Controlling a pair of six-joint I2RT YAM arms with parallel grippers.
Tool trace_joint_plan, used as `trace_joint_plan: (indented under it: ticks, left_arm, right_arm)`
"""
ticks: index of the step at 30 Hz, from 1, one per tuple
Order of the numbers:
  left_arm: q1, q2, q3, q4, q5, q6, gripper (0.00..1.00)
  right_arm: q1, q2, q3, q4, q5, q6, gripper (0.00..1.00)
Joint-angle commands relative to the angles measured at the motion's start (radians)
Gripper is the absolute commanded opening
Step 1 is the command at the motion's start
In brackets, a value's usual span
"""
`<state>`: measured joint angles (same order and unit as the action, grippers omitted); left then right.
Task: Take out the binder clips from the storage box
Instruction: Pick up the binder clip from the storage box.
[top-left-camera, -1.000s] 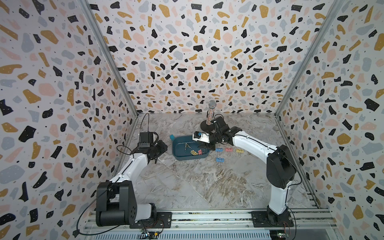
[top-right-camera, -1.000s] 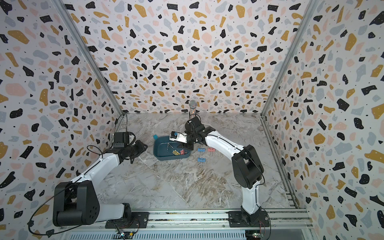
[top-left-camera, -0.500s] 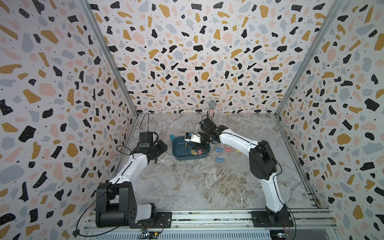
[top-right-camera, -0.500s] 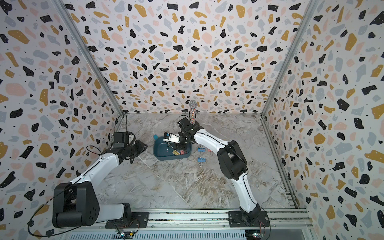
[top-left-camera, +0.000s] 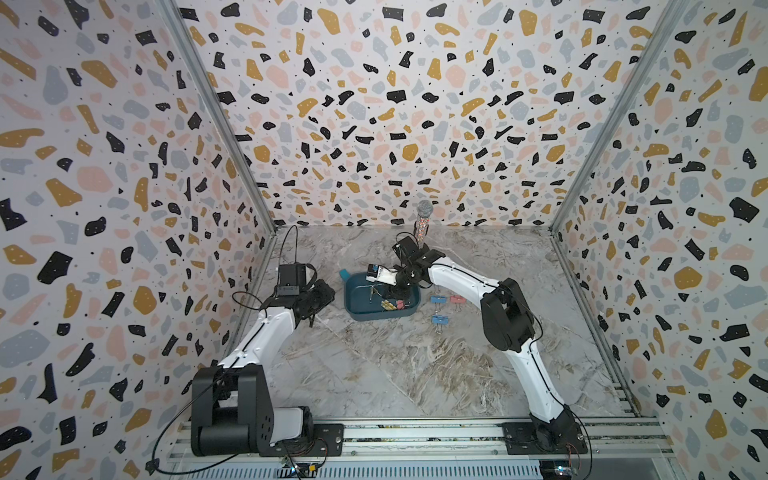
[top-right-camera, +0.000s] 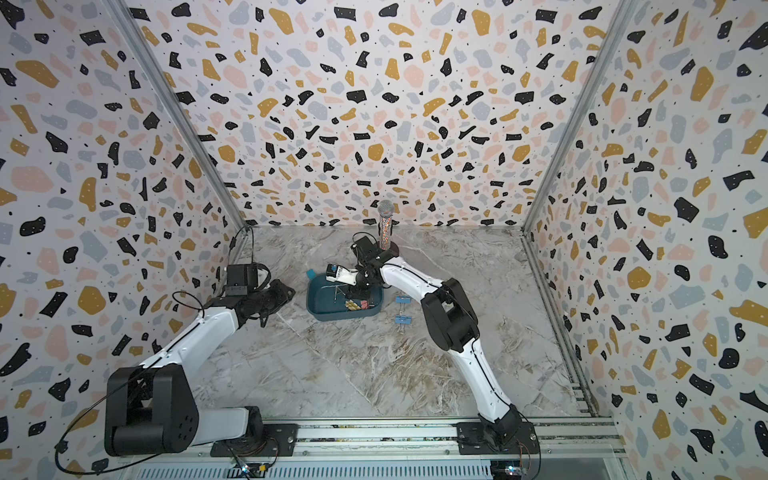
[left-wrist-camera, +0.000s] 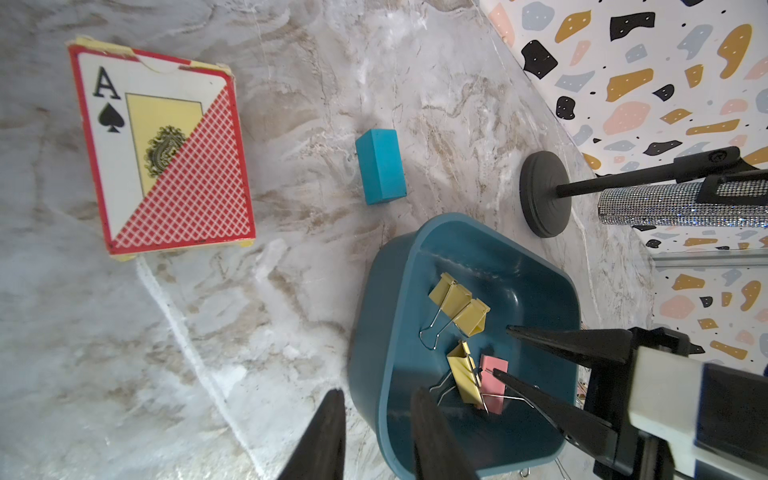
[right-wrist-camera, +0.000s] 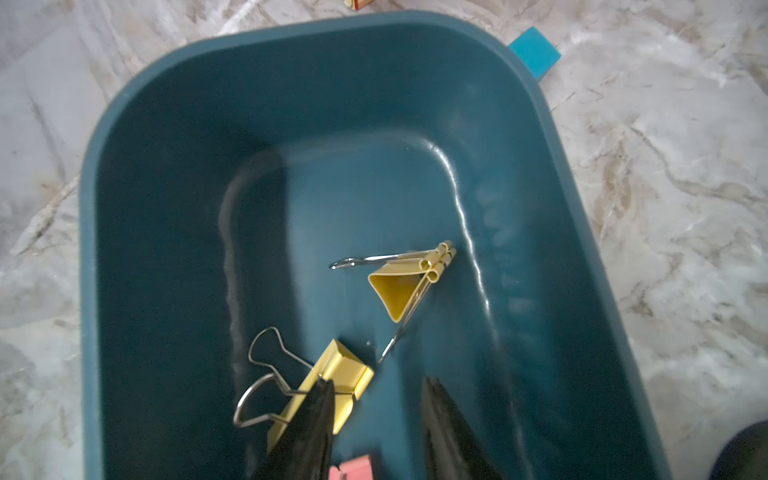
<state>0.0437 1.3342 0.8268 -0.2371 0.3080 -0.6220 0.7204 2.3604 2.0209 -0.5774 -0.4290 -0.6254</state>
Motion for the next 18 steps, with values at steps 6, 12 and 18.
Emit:
trace_joint_plan:
  ticks: [6, 12, 18]
  left_arm:
    - [-0.005, -0.032, -0.005, 0.028, 0.007, -0.003, 0.31]
    - [-0.004, -0.033, -0.005, 0.027, 0.008, -0.002, 0.31]
    - [-0.003, -0.035, -0.005, 0.028, 0.008, -0.003, 0.31]
  right_arm:
    - [0.005, 0.034, 0.088, -0.053, -0.006, 0.045, 0.41]
    - [0.005, 0.056, 0.105, -0.052, -0.011, 0.062, 0.41]
    - [0.005, 0.064, 0.108, -0.043, -0.021, 0.074, 0.41]
